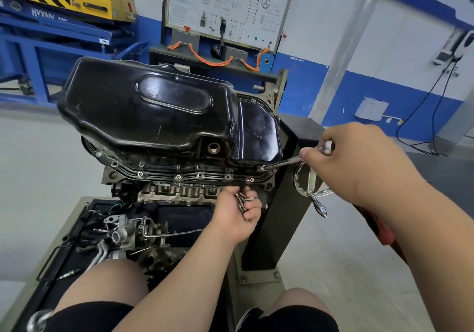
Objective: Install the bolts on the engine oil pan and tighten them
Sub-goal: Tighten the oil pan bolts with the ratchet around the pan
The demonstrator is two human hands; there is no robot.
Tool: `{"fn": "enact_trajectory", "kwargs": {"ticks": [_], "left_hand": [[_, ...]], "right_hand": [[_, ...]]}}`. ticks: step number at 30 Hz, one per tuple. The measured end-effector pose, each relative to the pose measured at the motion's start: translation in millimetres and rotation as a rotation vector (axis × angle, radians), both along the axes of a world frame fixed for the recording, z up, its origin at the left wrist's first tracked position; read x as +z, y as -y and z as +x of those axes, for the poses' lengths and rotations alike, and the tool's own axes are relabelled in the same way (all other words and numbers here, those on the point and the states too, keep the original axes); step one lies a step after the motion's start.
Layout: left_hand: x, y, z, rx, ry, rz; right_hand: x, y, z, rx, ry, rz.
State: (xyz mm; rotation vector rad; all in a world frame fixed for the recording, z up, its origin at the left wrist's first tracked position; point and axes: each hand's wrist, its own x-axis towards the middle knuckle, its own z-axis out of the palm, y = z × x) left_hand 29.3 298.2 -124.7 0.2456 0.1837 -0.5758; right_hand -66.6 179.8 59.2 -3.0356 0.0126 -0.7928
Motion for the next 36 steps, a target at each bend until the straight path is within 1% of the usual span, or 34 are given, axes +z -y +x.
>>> {"fn": "enact_trajectory", "kwargs": {"ticks": [3,6,8,11,15,19,23,28,33,36], "left_hand": [[1.9,-1.9,1.2,0.034,-0.008,0.011],[1.3,-4.5,0.8,0.042,0.030,0.142],[-0.3,-5.4,-0.8,0.008,0.045,0.173],[-1.6,-7.7,-3.9,-0.022,0.034,0.130],[-0.7,-10.3,-8.5,0.012,0.029,0.070],[-1.4,-9.5,-8.8,0.017,0.018,0.102],[-3.5,-12.6,-8.3,-0.004,0.048,0.141],[-4.2,-13.6,-6.8,0.025,0.028,0.128],[-1.6,-14.8,-3.1,0.078,-0.059,0.029],[-1.4,-15.1,-1.9,0.104,-0.079,-0.040]], "right_hand": [[-5.3,3.8,-1.6,0.026,-0.004,0.064],[-11.6,6.8,-2.2,0.046,-0.038,0.119],[-14.5,7.9,-2.4,0.045,-0.067,0.156],[-18.0,8.5,-3.1,0.043,-0.084,0.179],[-19.7,7.8,-3.1,0.048,-0.081,0.166],[-21.6,7.5,-3.6,0.053,-0.088,0.170],[-23.6,5.8,-3.1,0.062,-0.093,0.177],[-25.2,2.2,-0.3,0.083,-0.094,0.213],[-25.7,-1.9,1.1,0.093,-0.095,0.210],[-26.8,-3.3,0.3,0.104,-0.102,0.202]]}}
